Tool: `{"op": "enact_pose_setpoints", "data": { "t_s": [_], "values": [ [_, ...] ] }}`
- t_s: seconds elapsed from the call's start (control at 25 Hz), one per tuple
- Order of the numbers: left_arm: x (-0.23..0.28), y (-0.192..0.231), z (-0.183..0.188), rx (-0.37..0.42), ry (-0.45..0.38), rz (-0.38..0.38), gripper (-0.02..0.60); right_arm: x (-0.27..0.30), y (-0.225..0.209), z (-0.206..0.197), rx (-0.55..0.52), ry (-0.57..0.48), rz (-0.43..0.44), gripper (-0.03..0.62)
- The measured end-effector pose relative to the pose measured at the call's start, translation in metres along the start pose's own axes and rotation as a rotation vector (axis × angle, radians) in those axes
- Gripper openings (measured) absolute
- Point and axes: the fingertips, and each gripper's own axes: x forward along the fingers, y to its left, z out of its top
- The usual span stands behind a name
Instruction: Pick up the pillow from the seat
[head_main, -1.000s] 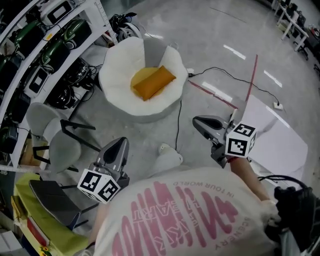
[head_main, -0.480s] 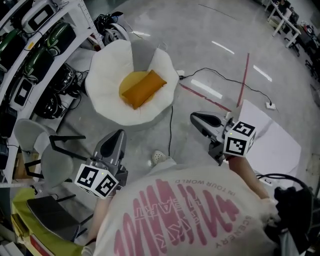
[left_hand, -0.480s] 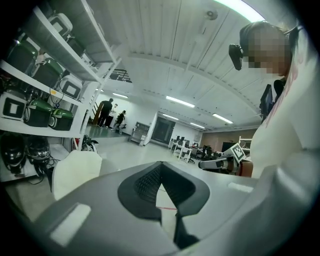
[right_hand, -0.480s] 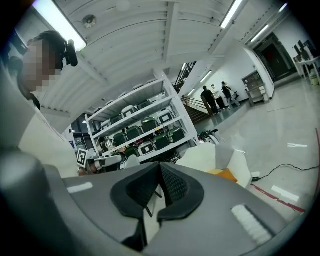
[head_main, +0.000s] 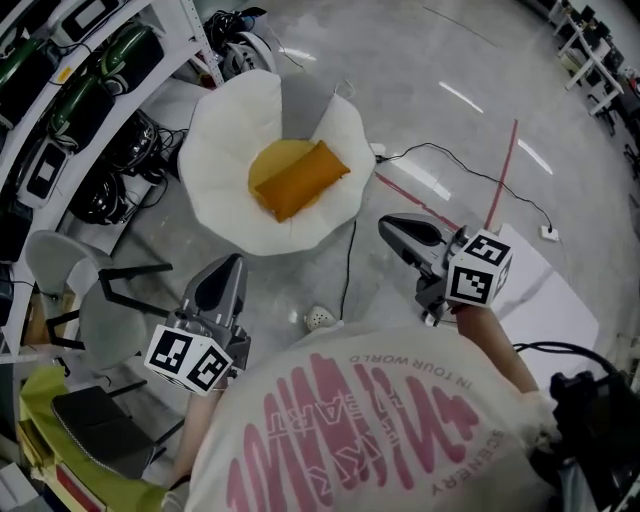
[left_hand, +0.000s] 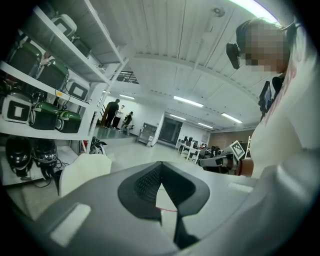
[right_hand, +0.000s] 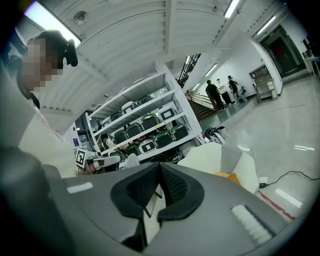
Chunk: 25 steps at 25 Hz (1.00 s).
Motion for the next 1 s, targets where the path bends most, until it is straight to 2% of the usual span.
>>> {"op": "enact_pose_setpoints", "data": {
  "t_s": [0.48,0.76,1.0],
  "values": [
    [0.042,0.053,0.031,-0.013,0.006,0.005,0.012,0.059,-0.028,0.046,-0.011,0.012,0.022,0.006],
    [0.058,0.06,0.029,-0.02,0.01,-0.013,0.012,0.07,-0.043,0.037,0.027,0.025,0.012,0.006],
    [0.056,0.065,0.023,-0.041,-0.002,0.013,0.012,0.093,-0.042,0.035,0.012,0.07,0.055,0.006]
  ]
}}
